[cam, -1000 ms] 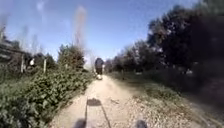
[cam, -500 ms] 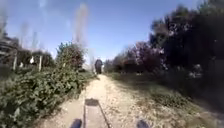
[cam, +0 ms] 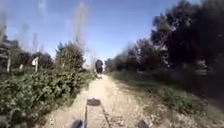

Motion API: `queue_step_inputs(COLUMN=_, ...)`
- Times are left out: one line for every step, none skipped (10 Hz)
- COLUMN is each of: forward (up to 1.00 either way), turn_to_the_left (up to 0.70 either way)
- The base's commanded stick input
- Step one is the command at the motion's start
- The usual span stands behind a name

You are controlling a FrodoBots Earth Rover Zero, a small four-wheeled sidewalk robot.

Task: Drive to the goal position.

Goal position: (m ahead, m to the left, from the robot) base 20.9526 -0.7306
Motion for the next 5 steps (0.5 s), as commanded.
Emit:
queue_step_inputs(forward=0.7, turn_to_the_left=0.0)
queue_step_inputs(forward=0.7, turn_to_the_left=0.0)
queue_step_inputs(forward=0.7, turn_to_the_left=0.0)
queue_step_inputs(forward=0.7, turn_to_the_left=0.0)
queue_step_inputs(forward=0.7, turn_to_the_left=0.0)
